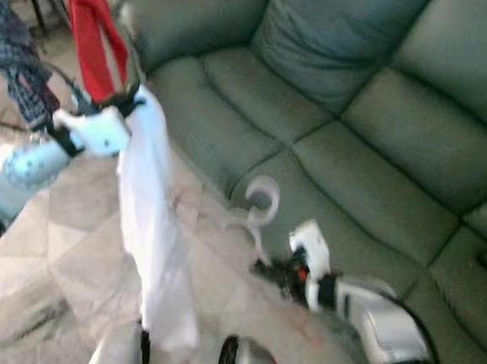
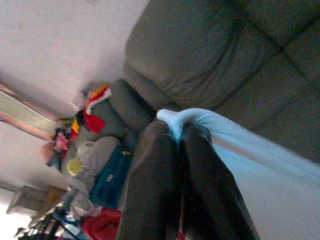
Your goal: Hang hanger
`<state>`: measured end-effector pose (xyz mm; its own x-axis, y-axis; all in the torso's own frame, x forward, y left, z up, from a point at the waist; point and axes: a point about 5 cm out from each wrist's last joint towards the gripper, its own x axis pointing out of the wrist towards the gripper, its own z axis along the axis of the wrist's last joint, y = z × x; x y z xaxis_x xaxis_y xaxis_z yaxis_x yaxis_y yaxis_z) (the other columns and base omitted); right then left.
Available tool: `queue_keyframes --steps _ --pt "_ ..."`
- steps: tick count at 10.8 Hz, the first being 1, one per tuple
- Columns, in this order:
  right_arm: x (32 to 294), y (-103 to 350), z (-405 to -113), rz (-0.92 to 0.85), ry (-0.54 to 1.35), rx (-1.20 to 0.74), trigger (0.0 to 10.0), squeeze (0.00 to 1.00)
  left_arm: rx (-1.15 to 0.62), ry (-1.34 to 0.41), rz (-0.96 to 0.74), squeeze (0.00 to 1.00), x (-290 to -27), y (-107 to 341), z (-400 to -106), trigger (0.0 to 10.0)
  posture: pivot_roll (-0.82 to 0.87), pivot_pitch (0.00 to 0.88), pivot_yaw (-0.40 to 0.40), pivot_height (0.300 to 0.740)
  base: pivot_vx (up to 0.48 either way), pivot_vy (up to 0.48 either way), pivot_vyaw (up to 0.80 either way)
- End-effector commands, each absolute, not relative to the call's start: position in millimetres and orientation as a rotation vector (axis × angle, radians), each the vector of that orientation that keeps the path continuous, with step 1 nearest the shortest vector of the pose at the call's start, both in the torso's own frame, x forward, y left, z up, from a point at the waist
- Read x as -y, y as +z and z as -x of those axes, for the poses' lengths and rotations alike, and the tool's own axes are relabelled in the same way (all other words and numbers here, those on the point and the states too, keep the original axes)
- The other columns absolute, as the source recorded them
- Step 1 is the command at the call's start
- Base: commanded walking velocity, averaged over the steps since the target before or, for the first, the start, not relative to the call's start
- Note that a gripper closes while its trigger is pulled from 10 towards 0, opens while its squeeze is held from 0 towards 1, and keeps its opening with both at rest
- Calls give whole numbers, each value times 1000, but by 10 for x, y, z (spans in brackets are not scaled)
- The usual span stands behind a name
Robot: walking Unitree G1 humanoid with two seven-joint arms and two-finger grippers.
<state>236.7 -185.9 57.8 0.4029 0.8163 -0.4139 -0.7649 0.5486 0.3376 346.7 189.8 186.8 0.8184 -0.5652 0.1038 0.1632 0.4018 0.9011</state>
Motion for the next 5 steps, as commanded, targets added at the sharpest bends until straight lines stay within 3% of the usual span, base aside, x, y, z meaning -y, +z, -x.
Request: queue_keyframes --steps 1,2,3,4,5 --pt "1904 757 -2444 -14 1033 -492 10000 0 417 -576 -1085 0 -1847 1786 -3412 10000 11 137 -47 740 0 0 0" --pt "1960 847 -2493 24 1028 -460 10000 0 348 -664 -1107 0 -1855 1656 -3370 10000 10 140 -47 740 0 0 0" --pt "2123 1013 -2580 139 1011 -432 10000 0 108 -876 -1209 0 -1992 1307 -3254 10000 6 142 -40 740 0 0 0" --pt "2276 1026 -2616 307 993 -458 10000 0 32 -870 -1339 0 -2131 1268 -3297 10000 0 143 -37 740 0 0 0" --pt "2299 1023 -2618 334 992 -466 10000 0 36 -852 -1336 0 -2136 1292 -3319 10000 -1 144 -36 740 0 0 0"
